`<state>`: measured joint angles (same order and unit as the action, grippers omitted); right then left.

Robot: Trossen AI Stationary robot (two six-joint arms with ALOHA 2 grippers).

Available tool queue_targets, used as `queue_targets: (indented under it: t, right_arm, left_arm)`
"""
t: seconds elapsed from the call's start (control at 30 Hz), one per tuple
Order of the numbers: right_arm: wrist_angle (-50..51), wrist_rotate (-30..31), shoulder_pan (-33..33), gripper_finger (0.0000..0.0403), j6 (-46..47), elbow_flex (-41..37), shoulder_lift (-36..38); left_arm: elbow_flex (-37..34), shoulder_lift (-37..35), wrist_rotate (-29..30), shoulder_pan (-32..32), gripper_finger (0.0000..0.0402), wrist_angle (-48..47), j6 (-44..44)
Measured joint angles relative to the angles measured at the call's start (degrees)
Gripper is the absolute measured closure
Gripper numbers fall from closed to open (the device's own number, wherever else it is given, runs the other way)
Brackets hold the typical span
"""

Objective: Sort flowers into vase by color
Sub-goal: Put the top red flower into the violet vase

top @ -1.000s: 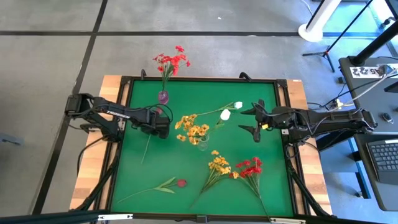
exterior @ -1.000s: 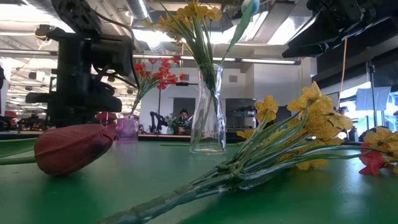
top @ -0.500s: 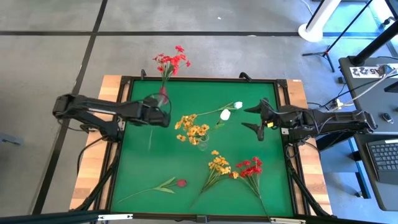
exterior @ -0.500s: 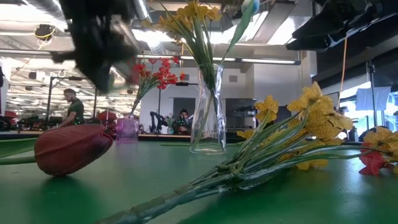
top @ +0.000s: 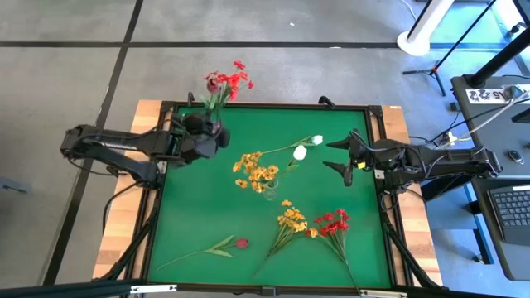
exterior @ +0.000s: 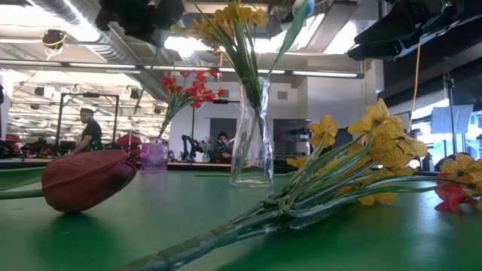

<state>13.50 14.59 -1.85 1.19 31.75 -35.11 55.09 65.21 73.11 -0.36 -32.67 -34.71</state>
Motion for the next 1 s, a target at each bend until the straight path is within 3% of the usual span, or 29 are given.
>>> queue_targets:
  t: [0.07,0.13,0.27,0.33,0.47,0.8,1.0]
  right_arm:
    - [-0.07,0.00,0.00,0.0104,-0.02,0.00,0.00]
    - [-0.07,0.00,0.00,0.0104,-0.02,0.00,0.00]
    - [-0.09,0.00,0.00,0.0104,-0.16,0.00,0.00]
    - [-0.09,0.00,0.00,0.0104,-0.17,0.00,0.00]
    - [-0.06,0.00,0.00,0.0104,-0.12,0.00,0.00]
    - [-0.11,-0.02,-0.04,0.0104,0.04,0.00,0.00]
    - [-0.14,-0.02,-0.04,0.0104,0.94,-0.02,-0.42]
  left_arm:
    - [-0.02,0.20,-1.34,2.12,0.0401,1.89,2.97]
    - [-0.09,0.18,-6.73,4.27,0.0401,6.21,6.68]
    - [-3.96,0.17,-28.79,6.42,0.0401,28.39,23.11]
    - [-5.97,0.24,-35.31,6.78,0.0401,37.67,29.43]
    - [-10.31,-0.99,-29.20,9.36,0.0401,44.96,33.14]
    - [-26.38,-5.78,-29.28,19.79,0.0401,62.73,38.80]
    - [-29.42,-8.46,-29.31,23.21,0.0401,67.27,42.16]
